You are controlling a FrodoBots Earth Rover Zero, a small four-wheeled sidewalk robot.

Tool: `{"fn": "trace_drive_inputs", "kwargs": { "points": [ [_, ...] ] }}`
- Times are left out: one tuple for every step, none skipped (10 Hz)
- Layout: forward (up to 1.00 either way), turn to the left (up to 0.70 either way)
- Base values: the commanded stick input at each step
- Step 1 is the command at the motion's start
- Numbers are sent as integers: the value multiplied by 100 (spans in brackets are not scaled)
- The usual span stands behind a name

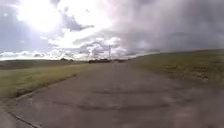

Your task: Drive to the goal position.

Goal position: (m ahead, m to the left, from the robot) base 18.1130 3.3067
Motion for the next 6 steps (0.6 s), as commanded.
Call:
{"fn": "trace_drive_inputs", "kwargs": {
  "points": [
    [100,-40],
    [100,-40],
    [100,-40],
    [100,-40],
    [100,-40],
    [100,-40]
  ]
}}
